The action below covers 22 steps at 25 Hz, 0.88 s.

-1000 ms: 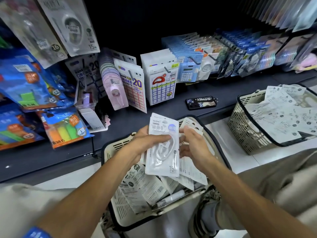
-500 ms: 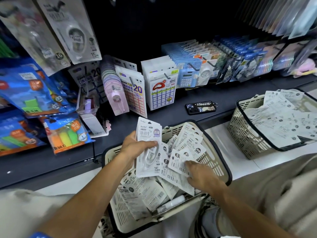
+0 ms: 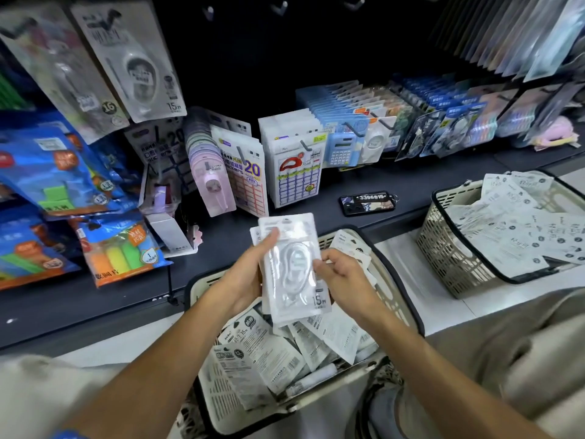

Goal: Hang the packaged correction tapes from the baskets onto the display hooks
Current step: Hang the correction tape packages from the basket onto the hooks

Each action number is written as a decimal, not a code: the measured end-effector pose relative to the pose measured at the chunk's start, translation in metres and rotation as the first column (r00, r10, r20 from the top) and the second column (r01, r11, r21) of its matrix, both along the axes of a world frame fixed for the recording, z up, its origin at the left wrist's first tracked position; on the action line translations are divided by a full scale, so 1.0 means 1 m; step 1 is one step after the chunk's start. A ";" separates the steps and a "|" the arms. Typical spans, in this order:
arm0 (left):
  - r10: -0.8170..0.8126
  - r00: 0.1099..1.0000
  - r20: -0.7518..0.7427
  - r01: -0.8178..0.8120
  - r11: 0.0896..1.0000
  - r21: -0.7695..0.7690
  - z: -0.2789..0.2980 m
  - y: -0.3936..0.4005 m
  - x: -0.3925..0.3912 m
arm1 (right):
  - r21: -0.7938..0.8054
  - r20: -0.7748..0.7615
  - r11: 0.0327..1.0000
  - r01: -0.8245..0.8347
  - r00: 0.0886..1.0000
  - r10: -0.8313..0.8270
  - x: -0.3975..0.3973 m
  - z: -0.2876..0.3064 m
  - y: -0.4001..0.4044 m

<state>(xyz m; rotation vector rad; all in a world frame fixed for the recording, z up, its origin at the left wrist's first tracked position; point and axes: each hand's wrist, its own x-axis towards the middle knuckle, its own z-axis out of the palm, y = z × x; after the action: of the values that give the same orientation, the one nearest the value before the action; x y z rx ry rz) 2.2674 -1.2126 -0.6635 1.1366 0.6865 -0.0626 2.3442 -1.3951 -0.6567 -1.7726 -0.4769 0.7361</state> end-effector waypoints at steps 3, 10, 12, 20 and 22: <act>-0.025 0.999 -0.048 0.032 0.987 0.157 0.000 0.000 -0.001 | 0.020 -0.120 0.999 0.046 0.992 -0.044 0.001 -0.016 -0.002; 0.201 0.972 -0.118 -0.163 0.949 0.269 -0.014 0.013 -0.006 | -0.942 0.156 0.290 -0.168 0.545 0.824 -0.012 -0.091 -0.036; 0.206 0.970 -0.131 -0.160 0.942 0.295 -0.019 0.014 -0.008 | -0.836 0.389 0.545 -0.066 0.628 0.674 0.009 -0.079 -0.031; 0.077 0.996 -0.053 -0.072 0.994 0.079 -0.009 0.007 -0.003 | 0.038 -0.248 0.993 -0.109 0.962 0.115 0.019 -0.021 -0.009; 0.033 0.999 0.004 -0.033 0.994 -0.104 0.001 0.004 -0.004 | 0.080 -0.210 0.994 -0.069 0.974 0.084 0.006 -0.015 0.002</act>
<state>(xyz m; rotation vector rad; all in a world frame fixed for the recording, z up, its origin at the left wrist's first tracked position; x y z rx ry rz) 2.2637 -1.2090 -0.6626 1.0249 0.6894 -0.0662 2.3500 -1.3929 -0.6717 -1.5938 -0.4229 0.9409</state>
